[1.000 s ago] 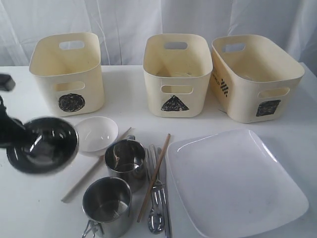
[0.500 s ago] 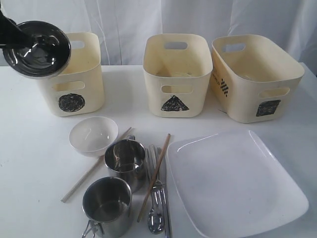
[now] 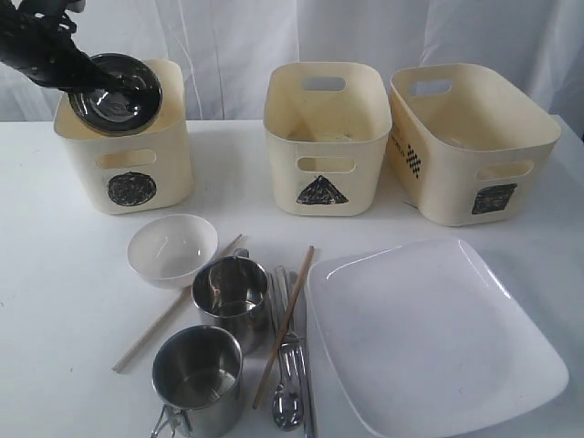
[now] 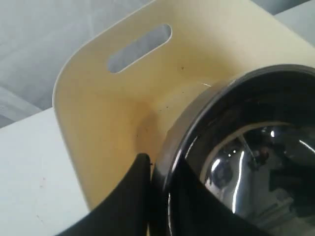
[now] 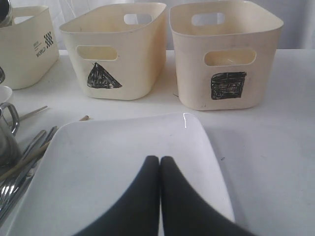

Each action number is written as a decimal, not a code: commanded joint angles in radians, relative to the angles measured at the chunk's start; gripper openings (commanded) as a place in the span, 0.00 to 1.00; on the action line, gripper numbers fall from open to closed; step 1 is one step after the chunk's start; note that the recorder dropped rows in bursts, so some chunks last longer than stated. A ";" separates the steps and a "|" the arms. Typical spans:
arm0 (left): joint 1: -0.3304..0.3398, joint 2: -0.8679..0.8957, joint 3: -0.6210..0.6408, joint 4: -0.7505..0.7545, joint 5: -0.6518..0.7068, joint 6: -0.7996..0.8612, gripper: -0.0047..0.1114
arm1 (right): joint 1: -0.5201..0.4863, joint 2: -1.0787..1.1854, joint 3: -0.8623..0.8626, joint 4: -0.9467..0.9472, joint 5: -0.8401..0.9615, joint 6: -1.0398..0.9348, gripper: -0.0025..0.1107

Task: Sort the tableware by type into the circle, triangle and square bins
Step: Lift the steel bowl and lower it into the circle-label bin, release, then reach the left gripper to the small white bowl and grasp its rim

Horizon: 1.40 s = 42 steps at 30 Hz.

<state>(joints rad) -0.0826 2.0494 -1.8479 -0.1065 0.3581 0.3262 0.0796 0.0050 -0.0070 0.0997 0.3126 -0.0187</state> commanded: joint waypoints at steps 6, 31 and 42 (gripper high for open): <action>0.001 0.071 -0.063 0.003 -0.014 -0.018 0.21 | 0.002 -0.005 0.007 0.002 -0.014 0.003 0.02; -0.017 -0.529 0.551 -0.312 0.405 0.096 0.40 | 0.002 -0.005 0.007 0.002 -0.014 0.012 0.02; -0.122 -0.409 0.846 -0.365 -0.081 0.096 0.55 | 0.002 -0.005 0.007 0.002 -0.014 0.012 0.02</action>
<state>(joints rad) -0.1947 1.6083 -1.0067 -0.4388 0.3128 0.4194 0.0796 0.0050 -0.0070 0.0997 0.3126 -0.0104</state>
